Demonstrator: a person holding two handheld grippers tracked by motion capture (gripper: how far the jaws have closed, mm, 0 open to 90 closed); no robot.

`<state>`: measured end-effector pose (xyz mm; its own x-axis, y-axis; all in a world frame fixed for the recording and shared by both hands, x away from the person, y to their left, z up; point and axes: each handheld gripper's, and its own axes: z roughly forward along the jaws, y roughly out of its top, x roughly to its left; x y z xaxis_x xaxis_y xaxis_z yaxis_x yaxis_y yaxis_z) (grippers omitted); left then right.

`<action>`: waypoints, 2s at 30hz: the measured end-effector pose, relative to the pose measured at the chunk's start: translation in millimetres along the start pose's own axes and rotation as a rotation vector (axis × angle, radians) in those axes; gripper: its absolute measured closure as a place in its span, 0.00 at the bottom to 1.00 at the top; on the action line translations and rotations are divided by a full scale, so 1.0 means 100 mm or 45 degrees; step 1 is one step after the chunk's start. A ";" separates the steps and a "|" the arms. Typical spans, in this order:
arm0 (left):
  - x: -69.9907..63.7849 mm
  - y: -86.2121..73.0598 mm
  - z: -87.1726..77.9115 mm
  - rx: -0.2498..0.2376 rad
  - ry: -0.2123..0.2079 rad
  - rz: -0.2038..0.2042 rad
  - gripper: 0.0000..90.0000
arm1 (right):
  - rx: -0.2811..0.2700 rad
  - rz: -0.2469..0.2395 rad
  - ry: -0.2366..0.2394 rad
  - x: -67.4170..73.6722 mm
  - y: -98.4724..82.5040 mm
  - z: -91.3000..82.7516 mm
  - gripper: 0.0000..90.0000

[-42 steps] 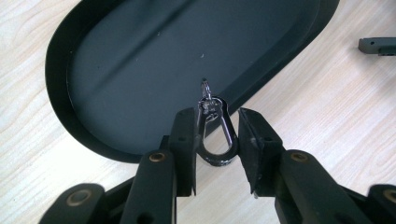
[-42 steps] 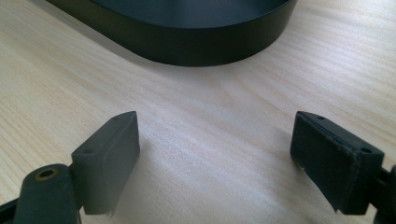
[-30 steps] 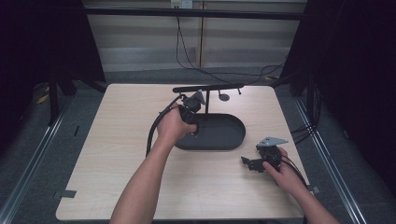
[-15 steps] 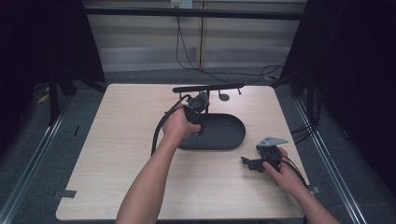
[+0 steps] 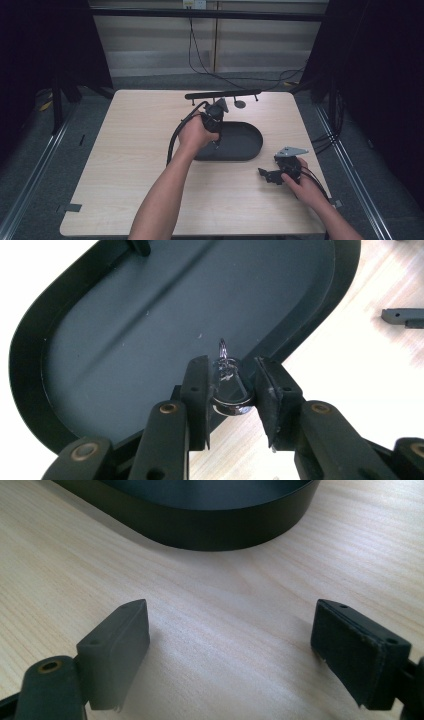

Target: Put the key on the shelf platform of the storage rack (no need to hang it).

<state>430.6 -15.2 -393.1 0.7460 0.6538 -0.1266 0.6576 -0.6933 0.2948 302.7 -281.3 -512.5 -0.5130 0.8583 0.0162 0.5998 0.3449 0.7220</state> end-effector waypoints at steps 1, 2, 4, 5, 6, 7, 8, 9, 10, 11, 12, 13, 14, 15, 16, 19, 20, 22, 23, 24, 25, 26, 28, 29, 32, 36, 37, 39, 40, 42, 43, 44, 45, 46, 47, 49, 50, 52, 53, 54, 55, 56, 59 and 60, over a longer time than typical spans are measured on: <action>0.00 0.00 0.00 0.007 -0.001 0.003 0.76 | 0.000 0.000 0.000 0.00 0.00 0.00 0.17; 0.00 0.01 0.01 0.008 -0.001 0.003 0.76 | 0.000 0.000 0.000 0.00 0.00 0.00 0.17; -0.01 0.02 0.03 0.005 0.007 0.003 0.76 | 0.000 -0.002 0.002 0.00 0.00 0.00 0.17; -0.01 0.02 0.05 0.006 0.006 0.007 0.76 | 0.000 -0.001 0.002 0.00 0.00 0.00 0.17; -0.01 0.02 0.06 0.005 0.007 0.007 0.76 | 0.000 -0.002 0.002 0.00 0.00 0.00 0.17; -0.02 0.03 0.07 0.005 0.008 0.002 0.76 | 0.000 -0.001 0.002 0.00 0.00 0.00 0.17; -0.02 0.03 0.09 0.007 0.007 0.008 0.76 | 0.000 -0.001 0.002 0.00 0.00 0.00 0.17; -0.02 0.04 0.10 0.004 0.013 0.006 0.76 | 0.001 -0.001 0.003 0.00 0.00 0.00 0.17; -0.02 0.04 0.12 -0.003 0.012 0.008 0.76 | 0.001 -0.001 0.003 0.00 0.00 0.00 0.17; -0.03 0.05 0.13 0.001 0.014 0.009 0.76 | 0.001 -0.002 0.003 0.00 0.00 0.00 0.17; -0.03 0.05 0.14 0.001 0.013 0.016 0.76 | 0.001 -0.001 0.003 0.00 0.00 0.00 0.17; -0.03 0.06 0.16 -0.002 0.015 0.014 0.76 | 0.000 -0.001 0.004 0.00 0.00 0.00 0.17; -0.03 0.06 0.17 0.006 0.009 0.016 0.76 | 0.000 -0.002 0.004 0.00 0.00 0.00 0.17; -0.04 0.07 0.18 0.002 0.013 0.015 0.76 | 0.000 -0.001 0.004 0.00 0.00 0.00 0.17; -0.04 0.07 0.20 0.005 0.014 0.021 0.76 | 0.001 -0.001 0.005 0.00 0.00 0.00 0.17; -0.04 0.08 0.23 0.007 0.014 0.017 0.76 | 0.001 0.001 0.006 0.00 0.00 0.00 0.17; -0.04 0.08 0.24 0.013 0.018 0.023 0.76 | 0.001 0.000 0.006 0.00 0.00 0.00 0.17; -0.04 0.09 0.25 0.010 0.016 0.026 0.76 | 0.002 0.001 0.007 0.00 0.00 0.00 0.17; -0.05 0.09 0.26 0.006 0.019 0.021 0.76 | 0.002 -0.001 0.008 0.00 0.00 0.00 0.17; -0.05 0.10 0.27 0.007 0.016 0.022 0.76 | 0.001 -0.001 0.008 0.00 0.00 0.00 0.17; -0.06 0.10 0.28 0.011 0.012 0.015 0.76 | 0.001 -0.002 0.008 0.00 0.00 0.00 0.17; -0.05 0.10 0.29 0.011 0.017 0.032 0.76 | 0.001 -0.002 0.008 0.00 0.00 0.00 0.17; -0.05 0.11 0.30 0.018 0.015 0.043 0.76 | -0.001 -0.004 0.009 0.00 0.00 0.00 0.17; -0.05 0.11 0.31 0.014 0.016 0.042 0.76 | -0.001 -0.004 0.009 0.00 0.00 0.00 0.17; -0.04 0.11 0.32 0.018 0.017 0.044 0.76 | 0.000 -0.003 0.009 0.00 0.00 0.00 0.17; -0.02 0.11 0.34 0.016 0.023 0.043 0.76 | 0.000 -0.002 0.010 0.00 0.00 0.00 0.17; -0.02 0.11 0.35 0.015 0.023 0.031 0.76 | -0.001 -0.005 0.010 0.00 0.00 0.00 0.17; -0.02 0.12 0.36 0.000 0.018 0.025 0.76 | -0.001 -0.005 0.010 0.00 0.00 0.00 0.17; -0.01 0.12 0.36 -0.002 0.017 0.024 0.76 | -0.001 -0.005 0.010 0.00 0.00 0.00 0.17; -0.01 0.12 0.36 -0.007 0.015 0.020 0.76 | -0.001 -0.005 0.010 0.00 0.00 0.00 0.17; -0.02 0.12 0.37 -0.012 0.017 0.020 0.76 | -0.002 -0.008 0.010 0.00 0.00 0.00 0.17; -0.01 0.12 0.36 -0.012 0.024 0.051 0.76 | -0.001 -0.006 0.010 0.00 0.00 0.00 0.17; -0.01 0.13 0.36 -0.010 0.027 0.054 0.76 | -0.001 -0.005 0.010 0.00 0.00 0.00 0.17; -0.01 0.13 0.36 -0.010 0.027 0.054 0.76 | -0.001 -0.005 0.010 0.00 0.00 0.00 0.17; -0.01 0.13 0.37 -0.013 0.031 0.056 0.75 | -0.002 -0.008 0.010 0.00 0.00 0.00 0.17; -0.02 0.12 0.38 -0.022 0.039 0.033 0.75 | -0.002 -0.008 0.011 0.00 0.00 0.00 0.17; 0.00 0.12 0.38 -0.018 0.047 0.054 0.75 | -0.001 -0.006 0.010 0.00 0.00 0.00 0.17; 0.00 0.12 0.39 -0.022 0.053 0.049 0.75 | -0.002 -0.009 0.011 0.00 0.00 0.00 0.17; 0.01 0.10 0.42 -0.028 0.055 0.038 0.75 | -0.002 -0.010 0.011 0.00 0.00 0.00 0.17; 0.01 0.10 0.42 -0.028 0.055 0.038 0.75 | -0.002 -0.010 0.011 0.00 0.00 0.00 0.17; 0.04 0.09 0.45 -0.005 0.059 0.060 0.75 | -0.002 -0.009 0.011 0.00 0.00 0.00 0.17; 0.04 0.07 0.48 -0.010 0.060 0.042 0.75 | -0.001 -0.006 0.011 0.00 0.00 0.00 0.17; 0.06 0.07 0.50 -0.026 0.052 0.029 0.75 | -0.001 -0.008 0.011 0.00 0.00 0.00 0.17; 0.07 0.07 0.50 -0.023 0.057 0.040 0.75 | -0.001 -0.008 0.012 0.00 0.00 0.00 0.17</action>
<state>445.4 -30.5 -439.7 0.7604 0.6451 -0.0745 0.6318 -0.7084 0.3147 302.4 -281.3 -512.6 -0.5225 0.8525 0.0177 0.5958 0.3501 0.7228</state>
